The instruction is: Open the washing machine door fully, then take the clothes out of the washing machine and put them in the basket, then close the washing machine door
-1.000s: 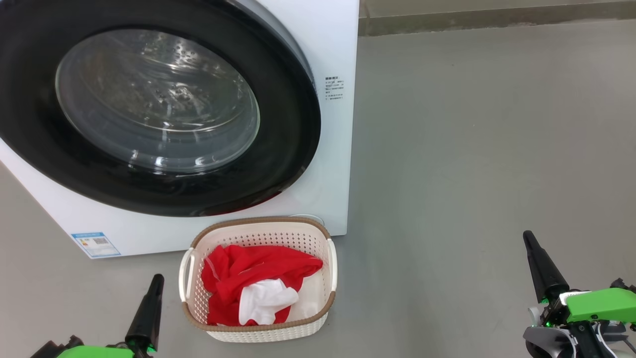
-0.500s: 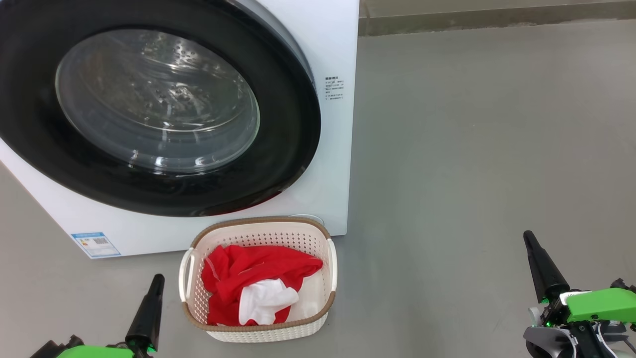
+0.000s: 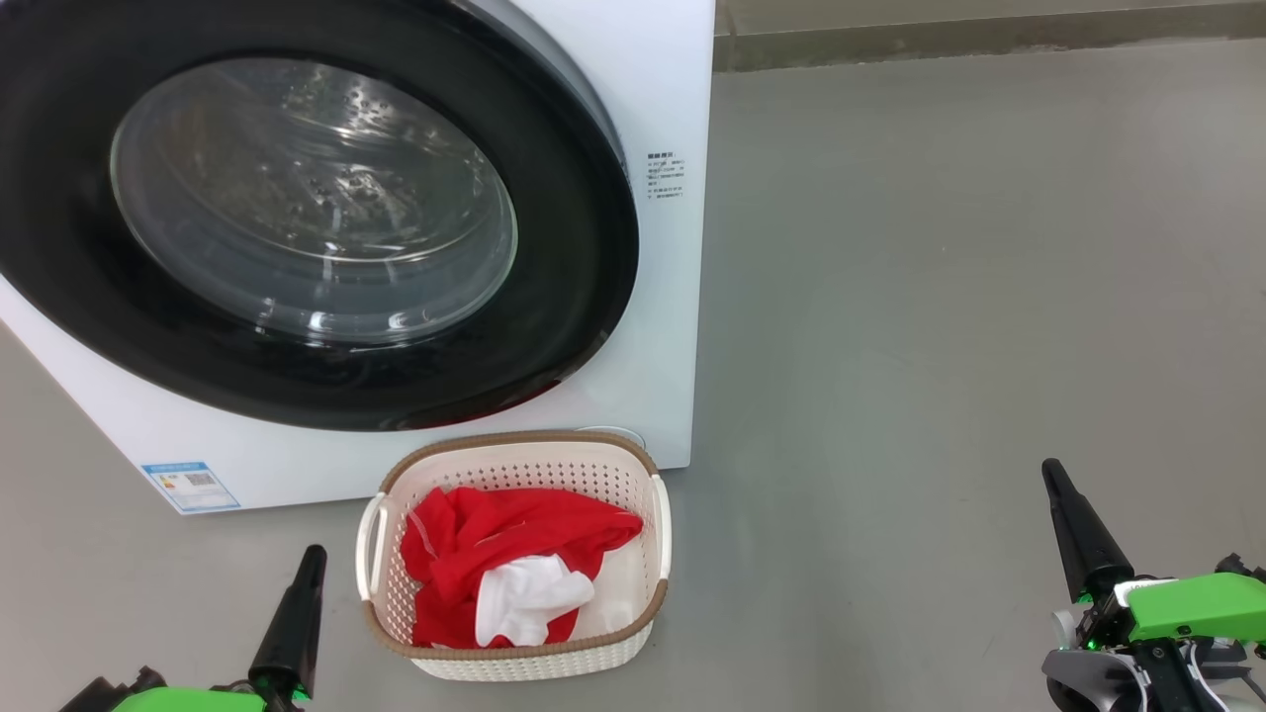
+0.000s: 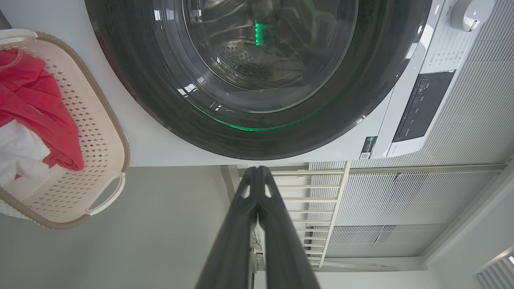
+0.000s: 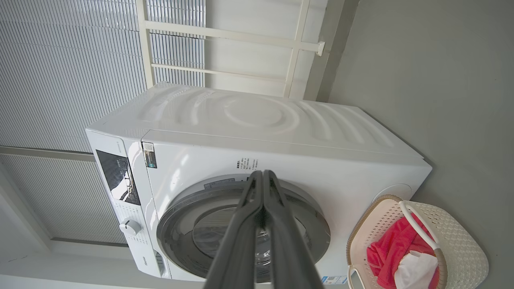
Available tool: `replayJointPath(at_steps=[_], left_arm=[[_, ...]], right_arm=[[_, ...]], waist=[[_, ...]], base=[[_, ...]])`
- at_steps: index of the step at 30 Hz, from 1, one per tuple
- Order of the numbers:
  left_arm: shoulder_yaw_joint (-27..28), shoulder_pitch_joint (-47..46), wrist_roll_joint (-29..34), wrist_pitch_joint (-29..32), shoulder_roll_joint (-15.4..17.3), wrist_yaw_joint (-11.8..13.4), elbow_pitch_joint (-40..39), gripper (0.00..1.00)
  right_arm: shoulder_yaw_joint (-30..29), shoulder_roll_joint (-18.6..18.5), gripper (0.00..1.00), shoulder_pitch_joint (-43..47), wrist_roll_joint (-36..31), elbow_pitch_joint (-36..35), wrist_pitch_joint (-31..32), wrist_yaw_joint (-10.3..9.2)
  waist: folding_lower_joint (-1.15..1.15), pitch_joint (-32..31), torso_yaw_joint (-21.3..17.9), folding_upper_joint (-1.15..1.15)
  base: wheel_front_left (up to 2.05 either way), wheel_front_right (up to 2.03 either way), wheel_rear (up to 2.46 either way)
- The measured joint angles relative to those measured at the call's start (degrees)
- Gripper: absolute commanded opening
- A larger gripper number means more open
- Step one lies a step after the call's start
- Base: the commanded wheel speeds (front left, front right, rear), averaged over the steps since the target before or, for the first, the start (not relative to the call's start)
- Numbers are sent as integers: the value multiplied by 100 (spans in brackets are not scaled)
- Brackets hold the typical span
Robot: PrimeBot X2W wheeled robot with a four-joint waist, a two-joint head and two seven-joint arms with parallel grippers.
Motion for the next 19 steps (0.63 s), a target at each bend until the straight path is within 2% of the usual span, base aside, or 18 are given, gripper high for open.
replayJointPath(at_steps=[19], left_arm=[[9,0,0,1,-14,0,0,0]], right_arm=[[-10,7,0,0,-8,0,41,0]], waist=[[0,0,0,0]], base=[[0,0,0]])
